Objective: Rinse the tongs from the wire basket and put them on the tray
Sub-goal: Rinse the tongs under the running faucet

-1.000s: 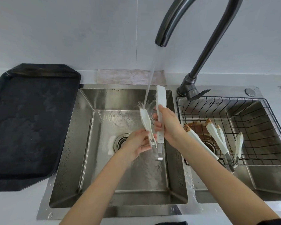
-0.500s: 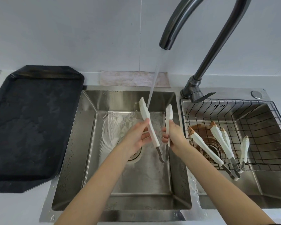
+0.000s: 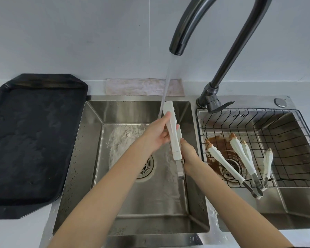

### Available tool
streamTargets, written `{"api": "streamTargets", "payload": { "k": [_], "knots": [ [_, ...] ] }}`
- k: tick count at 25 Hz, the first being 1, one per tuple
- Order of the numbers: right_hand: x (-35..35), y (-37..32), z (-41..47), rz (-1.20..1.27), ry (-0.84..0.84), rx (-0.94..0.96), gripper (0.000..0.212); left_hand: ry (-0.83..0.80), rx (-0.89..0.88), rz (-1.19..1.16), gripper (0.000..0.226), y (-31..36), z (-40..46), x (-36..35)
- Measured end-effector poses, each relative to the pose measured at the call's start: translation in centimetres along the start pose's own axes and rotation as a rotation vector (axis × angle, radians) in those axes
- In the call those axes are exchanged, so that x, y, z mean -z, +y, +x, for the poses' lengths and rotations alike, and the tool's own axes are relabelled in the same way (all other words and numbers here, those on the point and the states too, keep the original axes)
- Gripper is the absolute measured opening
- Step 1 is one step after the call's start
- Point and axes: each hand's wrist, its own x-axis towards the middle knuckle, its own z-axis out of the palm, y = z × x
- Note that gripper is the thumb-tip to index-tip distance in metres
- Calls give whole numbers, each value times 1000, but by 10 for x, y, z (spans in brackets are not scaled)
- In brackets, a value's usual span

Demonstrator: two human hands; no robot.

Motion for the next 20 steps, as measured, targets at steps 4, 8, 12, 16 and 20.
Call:
{"api": "streamTargets", "payload": {
  "k": [4,8,12,16,20],
  "knots": [
    [0,-7,-6,-18,22,-12,34,61,-22,271,41,10,8,-12],
    [1,-14,-15,-34,24,23,32,84,-228,422,27,19,16,-14],
    [3,-12,-15,-85,59,127,33,2,-331,408,16,18,16,-3],
    [4,-3,-5,-94,104,350,36,13,-391,388,17,12,11,9],
    [5,-4,-9,-145,80,594,19,65,-375,543,41,11,11,18]
  ]
}}
